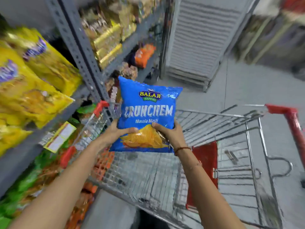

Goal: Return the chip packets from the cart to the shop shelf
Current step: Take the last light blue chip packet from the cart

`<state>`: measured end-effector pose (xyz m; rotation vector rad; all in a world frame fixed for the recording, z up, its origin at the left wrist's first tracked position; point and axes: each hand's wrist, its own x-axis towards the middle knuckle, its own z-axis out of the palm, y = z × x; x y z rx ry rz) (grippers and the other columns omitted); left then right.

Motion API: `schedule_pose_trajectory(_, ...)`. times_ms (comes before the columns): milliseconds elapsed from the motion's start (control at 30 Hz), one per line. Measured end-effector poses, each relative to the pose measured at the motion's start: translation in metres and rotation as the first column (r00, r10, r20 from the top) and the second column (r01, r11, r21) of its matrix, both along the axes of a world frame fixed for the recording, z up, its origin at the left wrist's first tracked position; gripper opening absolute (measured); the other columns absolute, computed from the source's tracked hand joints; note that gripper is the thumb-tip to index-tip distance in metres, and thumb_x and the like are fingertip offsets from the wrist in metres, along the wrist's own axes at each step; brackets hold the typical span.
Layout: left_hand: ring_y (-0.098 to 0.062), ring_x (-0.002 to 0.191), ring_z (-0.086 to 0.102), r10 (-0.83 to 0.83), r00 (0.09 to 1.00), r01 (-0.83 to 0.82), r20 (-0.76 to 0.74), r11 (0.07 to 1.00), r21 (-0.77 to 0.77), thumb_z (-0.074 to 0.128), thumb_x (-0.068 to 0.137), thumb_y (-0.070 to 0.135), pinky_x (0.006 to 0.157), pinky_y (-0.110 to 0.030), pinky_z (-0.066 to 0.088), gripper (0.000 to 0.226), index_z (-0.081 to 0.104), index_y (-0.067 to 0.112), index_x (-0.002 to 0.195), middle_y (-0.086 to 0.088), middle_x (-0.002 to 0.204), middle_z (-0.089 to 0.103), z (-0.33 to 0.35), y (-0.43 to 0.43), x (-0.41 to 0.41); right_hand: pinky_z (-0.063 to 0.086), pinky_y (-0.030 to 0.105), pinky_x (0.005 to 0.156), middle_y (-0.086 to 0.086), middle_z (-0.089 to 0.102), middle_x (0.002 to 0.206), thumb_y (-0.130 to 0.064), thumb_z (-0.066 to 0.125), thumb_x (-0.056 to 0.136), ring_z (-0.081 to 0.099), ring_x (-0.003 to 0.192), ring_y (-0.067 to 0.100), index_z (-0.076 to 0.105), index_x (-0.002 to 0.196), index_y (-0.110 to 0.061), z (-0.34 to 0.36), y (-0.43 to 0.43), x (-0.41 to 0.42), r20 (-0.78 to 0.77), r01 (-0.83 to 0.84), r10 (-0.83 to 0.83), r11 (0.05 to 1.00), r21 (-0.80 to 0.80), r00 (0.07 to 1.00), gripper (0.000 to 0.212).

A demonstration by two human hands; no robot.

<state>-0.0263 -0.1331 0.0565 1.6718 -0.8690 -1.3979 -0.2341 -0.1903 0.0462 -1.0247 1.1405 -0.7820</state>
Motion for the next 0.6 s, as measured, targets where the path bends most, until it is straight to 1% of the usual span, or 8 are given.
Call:
schedule_pose_trajectory(67,0.003,0.066,0.069,0.041,0.999,-0.038,0.027,0.993,-0.115,0.074,0.075,0.008,0.056,-0.014,0.053,0.031,0.057,0.021,0.097,0.015,0.078,0.074,0.040,0.005,0.010,0.058,0.025,0.068,0.003,0.074,0.097,-0.011,0.082,0.067,0.073,0.079,0.012,0.066,0.103,-0.011,0.043,-0.004,0.016,0.054,-0.038,0.042,0.996,-0.076,0.998,0.039)
schedule_pose_trajectory(100,0.001,0.070,0.070,0.065,0.997,-0.057,0.050,0.986,-0.155,0.080,0.069,0.018,0.058,-0.015,0.054,0.041,0.057,0.019,0.102,0.014,0.082,0.075,0.064,0.009,0.014,0.058,0.025,0.067,0.001,0.074,0.092,-0.009,0.081,0.068,0.072,0.075,0.009,0.067,0.096,-0.014,0.066,-0.005,0.025,0.079,-0.051,0.061,0.991,-0.125,0.995,0.032)
schedule_pose_trajectory(133,-0.003,0.076,0.071,0.093,0.993,-0.076,0.072,0.974,-0.212,0.086,0.056,0.030,0.061,-0.018,0.055,0.063,0.056,0.016,0.110,0.010,0.091,0.074,0.089,0.014,0.019,0.057,0.024,0.066,-0.002,0.074,0.087,-0.007,0.081,0.068,0.072,0.072,0.007,0.068,0.091,-0.016,0.090,-0.006,0.033,0.104,-0.059,0.079,0.981,-0.184,0.991,0.028)
schedule_pose_trajectory(200,-0.004,0.078,0.070,0.175,0.980,-0.138,0.090,0.936,-0.323,0.083,0.036,0.041,0.060,-0.017,0.055,0.088,0.052,0.016,0.114,0.004,0.102,0.069,0.136,0.026,0.034,0.057,0.023,0.065,-0.006,0.076,0.083,-0.006,0.082,0.066,0.072,0.074,0.008,0.068,0.090,-0.018,0.137,-0.005,0.051,0.138,-0.066,0.113,0.950,-0.305,0.984,0.030)
schedule_pose_trajectory(367,-0.001,0.087,0.066,0.309,0.932,-0.164,0.189,0.826,-0.540,0.080,0.034,0.053,0.063,-0.014,0.051,0.091,0.051,0.023,0.115,0.010,0.108,0.066,0.250,0.073,0.062,0.059,0.035,0.080,0.002,0.077,0.097,-0.018,0.085,0.062,0.073,0.089,0.019,0.070,0.092,-0.019,0.249,0.017,0.090,0.192,-0.120,0.248,0.851,-0.511,0.950,0.034)
schedule_pose_trajectory(467,-0.003,0.088,0.068,0.430,0.880,-0.207,0.202,0.730,-0.651,0.084,0.038,0.048,0.073,-0.019,0.054,0.079,0.057,0.027,0.109,0.009,0.108,0.069,0.307,0.106,0.079,0.058,0.028,0.070,-0.005,0.077,0.083,-0.016,0.084,0.063,0.073,0.076,0.012,0.070,0.084,-0.021,0.309,0.038,0.118,0.229,-0.159,0.353,0.792,-0.589,0.907,0.026)
schedule_pose_trajectory(533,-0.009,0.095,0.067,0.527,0.827,-0.253,0.198,0.662,-0.706,0.083,0.036,0.050,0.084,-0.030,0.054,0.084,0.057,0.026,0.113,0.006,0.109,0.070,0.337,0.133,0.092,0.055,0.019,0.058,-0.009,0.076,0.073,-0.013,0.082,0.066,0.070,0.067,0.005,0.068,0.081,-0.021,0.344,0.055,0.138,0.254,-0.193,0.443,0.742,-0.642,0.860,0.022)
schedule_pose_trajectory(600,-0.015,0.098,0.067,0.602,0.778,-0.289,0.178,0.595,-0.750,0.084,0.035,0.053,0.089,-0.040,0.053,0.088,0.057,0.024,0.114,0.004,0.109,0.070,0.364,0.162,0.107,0.053,0.018,0.056,-0.008,0.075,0.074,-0.010,0.080,0.068,0.069,0.064,0.005,0.068,0.081,-0.020,0.372,0.072,0.162,0.270,-0.219,0.521,0.695,-0.685,0.810,0.021)
